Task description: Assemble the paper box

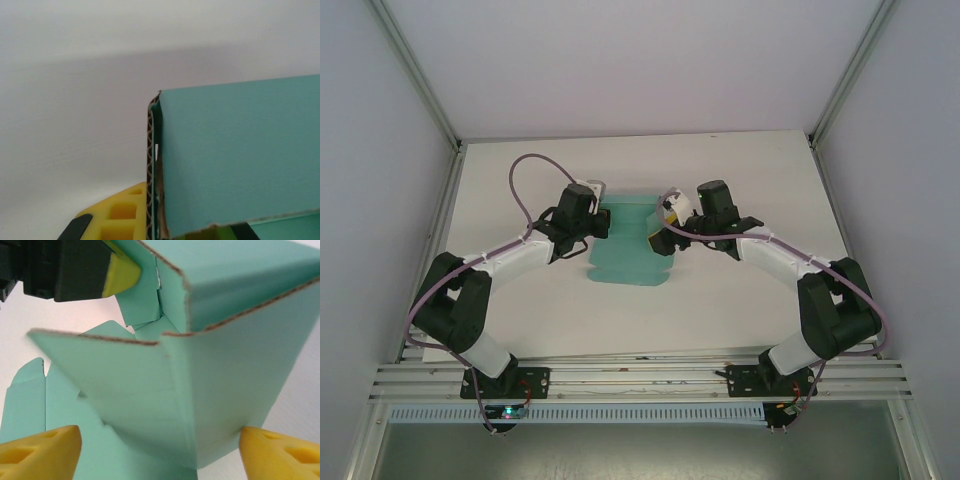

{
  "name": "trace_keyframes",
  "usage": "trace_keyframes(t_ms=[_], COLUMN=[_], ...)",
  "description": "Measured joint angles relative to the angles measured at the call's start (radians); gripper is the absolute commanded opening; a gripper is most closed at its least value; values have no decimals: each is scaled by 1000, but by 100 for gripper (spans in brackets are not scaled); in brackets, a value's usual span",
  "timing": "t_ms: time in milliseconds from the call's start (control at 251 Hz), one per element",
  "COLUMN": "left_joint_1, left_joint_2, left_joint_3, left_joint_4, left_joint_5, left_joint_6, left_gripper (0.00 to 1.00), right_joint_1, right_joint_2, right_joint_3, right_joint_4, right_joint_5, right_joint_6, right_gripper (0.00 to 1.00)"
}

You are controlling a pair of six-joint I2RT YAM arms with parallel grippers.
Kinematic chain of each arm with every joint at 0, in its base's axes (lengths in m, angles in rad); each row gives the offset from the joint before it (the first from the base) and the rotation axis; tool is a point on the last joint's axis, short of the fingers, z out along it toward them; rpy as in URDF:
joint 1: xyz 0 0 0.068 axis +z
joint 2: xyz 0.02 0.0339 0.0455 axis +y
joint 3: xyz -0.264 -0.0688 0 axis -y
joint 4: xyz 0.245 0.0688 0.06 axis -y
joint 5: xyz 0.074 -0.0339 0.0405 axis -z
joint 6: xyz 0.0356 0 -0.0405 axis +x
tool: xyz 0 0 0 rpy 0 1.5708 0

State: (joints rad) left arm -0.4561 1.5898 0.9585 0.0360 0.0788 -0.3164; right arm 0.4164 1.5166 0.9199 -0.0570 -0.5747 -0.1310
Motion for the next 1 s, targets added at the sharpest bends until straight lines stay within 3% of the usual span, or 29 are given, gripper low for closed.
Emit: trace_keyframes(t_ms=[227, 491, 694, 998], left_joint_1=[0, 0, 0, 0], left_joint_2=[3, 3, 3, 3], left_joint_3=[0, -1, -7, -7], left_joint_4=[0, 0, 2, 1], left_joint_5=[25, 38, 52, 53], left_joint_6=[19, 29, 29, 29], left_gripper=[0, 0, 0, 0], right_joint_1=[-47, -200, -265, -191], right_joint_2=[-201, -434, -338, -114], right_joint_3=[-107, -204, -198, -161], right_joint_4=[23, 83, 80, 103], right_joint_5=[40, 112, 98, -99], right_joint_6=[13, 61, 79, 67], right_gripper=[98, 98, 89, 82])
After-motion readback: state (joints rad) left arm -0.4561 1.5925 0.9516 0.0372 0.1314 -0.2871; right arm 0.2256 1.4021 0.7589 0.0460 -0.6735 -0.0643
